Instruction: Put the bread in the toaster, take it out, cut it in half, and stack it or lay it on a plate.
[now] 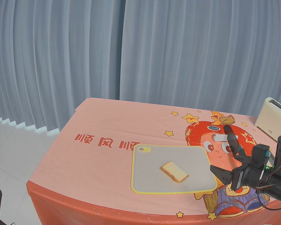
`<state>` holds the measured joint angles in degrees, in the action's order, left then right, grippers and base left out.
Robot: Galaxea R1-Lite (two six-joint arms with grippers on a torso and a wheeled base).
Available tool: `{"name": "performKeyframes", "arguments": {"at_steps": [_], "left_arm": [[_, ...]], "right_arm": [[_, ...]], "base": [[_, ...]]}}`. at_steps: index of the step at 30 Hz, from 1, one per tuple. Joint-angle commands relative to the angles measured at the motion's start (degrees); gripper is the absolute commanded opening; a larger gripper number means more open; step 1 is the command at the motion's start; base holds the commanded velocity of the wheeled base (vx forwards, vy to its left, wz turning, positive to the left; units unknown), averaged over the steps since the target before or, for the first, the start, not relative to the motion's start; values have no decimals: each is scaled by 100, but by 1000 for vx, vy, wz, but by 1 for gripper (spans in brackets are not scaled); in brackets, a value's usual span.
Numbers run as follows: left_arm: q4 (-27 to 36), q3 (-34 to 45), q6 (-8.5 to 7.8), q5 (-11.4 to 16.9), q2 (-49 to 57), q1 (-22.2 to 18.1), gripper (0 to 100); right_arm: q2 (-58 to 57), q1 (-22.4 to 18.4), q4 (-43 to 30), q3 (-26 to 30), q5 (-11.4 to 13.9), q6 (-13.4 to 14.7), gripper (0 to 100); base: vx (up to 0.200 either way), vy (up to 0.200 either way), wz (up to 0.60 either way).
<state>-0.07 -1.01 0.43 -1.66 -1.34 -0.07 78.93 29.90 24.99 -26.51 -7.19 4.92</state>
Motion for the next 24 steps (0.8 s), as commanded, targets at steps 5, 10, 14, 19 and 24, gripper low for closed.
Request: {"name": "performKeyframes", "arguments": {"at_steps": [5,10,14,19,24], "left_arm": [[-1,101,1,-1,2,-1,0],[-1,101,1,-1,2,-1,0],[-1,101,1,-1,2,-1,0],[-10,101,10,-1,2,-1,0],[-10,101,1,-1,2,-1,0]], "right_arm": [[8,297,6,-20,-10,8,100],[166,420,-21,-486,-1,8,100],[500,402,-91,-1137,7,-35,100],[535,393,-73,-1225,78,26,100],[491,358,-100,-1128,16,8,100]], "base": [[0,0,0],[0,0,0],[0,0,0],[0,0,0],[0,0,0]]}}
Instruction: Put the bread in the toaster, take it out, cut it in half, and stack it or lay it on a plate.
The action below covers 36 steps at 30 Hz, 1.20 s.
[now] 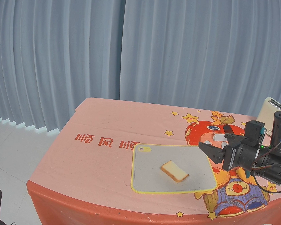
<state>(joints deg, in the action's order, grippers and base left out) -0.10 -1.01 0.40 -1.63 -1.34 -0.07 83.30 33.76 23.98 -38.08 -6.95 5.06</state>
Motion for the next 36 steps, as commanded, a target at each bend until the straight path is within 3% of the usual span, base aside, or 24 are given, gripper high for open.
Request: {"name": "performKeyframes", "arguments": {"at_steps": [1,8,36], "left_arm": [[1,101,4,-4,2,-1,0],[1,101,4,-4,2,-1,0],[1,101,4,-4,2,-1,0]], "right_arm": [[55,-36,2,29,-8,4,100],[90,-176,89,47,-8,-5,100],[266,-18,81,205,-26,-23,100]], "base": [[0,0,0],[0,0,0],[0,0,0]]}}
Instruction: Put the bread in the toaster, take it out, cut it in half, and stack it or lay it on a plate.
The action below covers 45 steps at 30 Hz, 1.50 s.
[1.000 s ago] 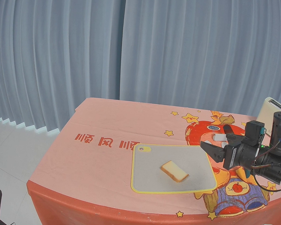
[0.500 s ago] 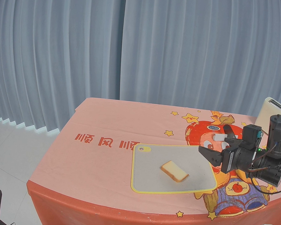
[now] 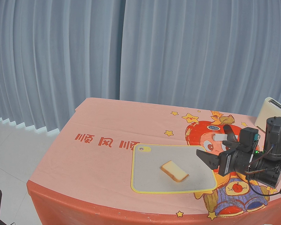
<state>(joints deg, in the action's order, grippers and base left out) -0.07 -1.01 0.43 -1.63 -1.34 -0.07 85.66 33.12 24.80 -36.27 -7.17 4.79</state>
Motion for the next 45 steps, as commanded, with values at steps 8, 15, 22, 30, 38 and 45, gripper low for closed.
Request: {"name": "performKeyframes", "arguments": {"at_steps": [8,15,22,30,38,45], "left_arm": [[-1,101,1,-4,2,-1,0],[-1,101,1,-4,2,-1,0],[-1,101,1,-4,2,-1,0],[-1,101,1,-4,2,-1,0],[-1,101,1,-4,2,-1,0],[-1,101,1,-4,2,-1,0]], "right_arm": [[29,98,-1,58,-4,-4,100],[29,107,-10,67,-13,-4,100],[144,116,-1,58,-21,-4,100],[557,300,17,111,-92,13,100],[838,608,25,146,-188,31,100],[935,766,43,208,-197,31,100]], "base": [[0,0,0],[0,0,0],[0,0,0],[0,0,0],[0,0,0],[0,0,0]]}}
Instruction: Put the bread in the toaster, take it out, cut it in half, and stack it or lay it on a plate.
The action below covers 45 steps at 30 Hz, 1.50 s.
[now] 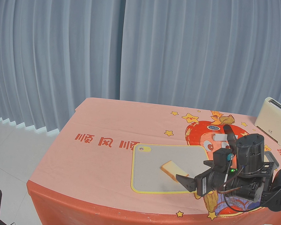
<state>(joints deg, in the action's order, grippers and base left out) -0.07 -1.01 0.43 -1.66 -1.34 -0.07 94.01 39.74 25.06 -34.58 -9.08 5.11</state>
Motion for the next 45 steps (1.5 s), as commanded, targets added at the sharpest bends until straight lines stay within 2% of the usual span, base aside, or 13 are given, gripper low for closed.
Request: {"name": "performKeyframes", "arguments": {"at_steps": [1,9,29,45], "left_arm": [[-1,101,1,-1,2,-1,0],[-1,101,1,-1,2,-1,0],[-1,101,1,-1,2,-1,0],[-1,101,1,-1,2,-1,0]], "right_arm": [[100,122,51,40,-32,-1,100],[135,297,658,233,-208,8,100],[135,306,684,207,-208,8,100],[636,271,570,-567,-199,17,100]], "base": [[0,0,0],[0,0,0],[0,0,0],[0,0,0]]}}
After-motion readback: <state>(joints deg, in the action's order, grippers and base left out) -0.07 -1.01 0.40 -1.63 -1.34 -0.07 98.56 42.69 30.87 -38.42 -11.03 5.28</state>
